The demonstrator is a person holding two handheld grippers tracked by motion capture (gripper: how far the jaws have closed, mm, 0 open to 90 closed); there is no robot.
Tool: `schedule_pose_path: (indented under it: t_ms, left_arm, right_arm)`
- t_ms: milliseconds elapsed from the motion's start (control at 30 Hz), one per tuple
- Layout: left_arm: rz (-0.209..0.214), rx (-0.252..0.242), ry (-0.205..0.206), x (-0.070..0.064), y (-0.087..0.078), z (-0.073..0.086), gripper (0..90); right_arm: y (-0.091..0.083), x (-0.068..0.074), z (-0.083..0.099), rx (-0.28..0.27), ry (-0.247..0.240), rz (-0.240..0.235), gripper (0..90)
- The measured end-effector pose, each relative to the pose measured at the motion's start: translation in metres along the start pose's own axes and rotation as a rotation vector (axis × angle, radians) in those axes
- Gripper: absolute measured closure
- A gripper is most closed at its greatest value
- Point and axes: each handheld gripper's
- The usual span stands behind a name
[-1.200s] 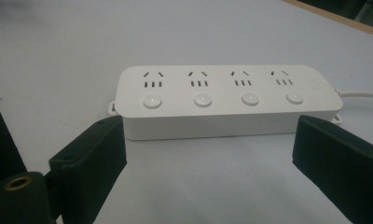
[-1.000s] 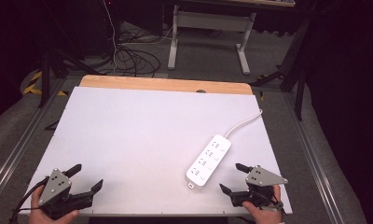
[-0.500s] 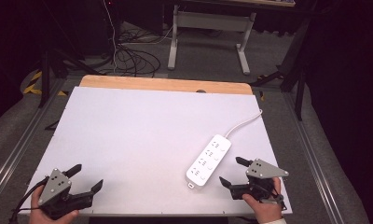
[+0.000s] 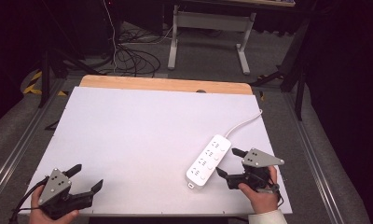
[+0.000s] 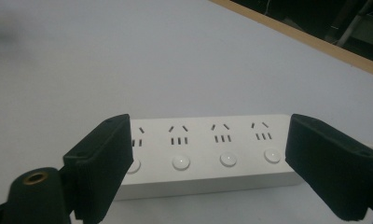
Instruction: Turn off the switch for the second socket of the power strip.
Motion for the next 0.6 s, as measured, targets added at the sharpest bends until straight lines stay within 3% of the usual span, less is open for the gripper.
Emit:
schedule_pose_path:
  t_ms: [600]
  left_arm:
    - [0.005,0.000,-0.005,0.000,0.000,0.000,14.7]
  right_arm:
    - [0.019,-0.013,-0.016,0.023,-0.009,0.016,21.0]
Point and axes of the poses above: each handheld gripper's, and its own axes: y roughly forward along the jaws, z roughly out of its underside, x roughly to its left, and after that the axes turned 7 degrees about -x, right-handed
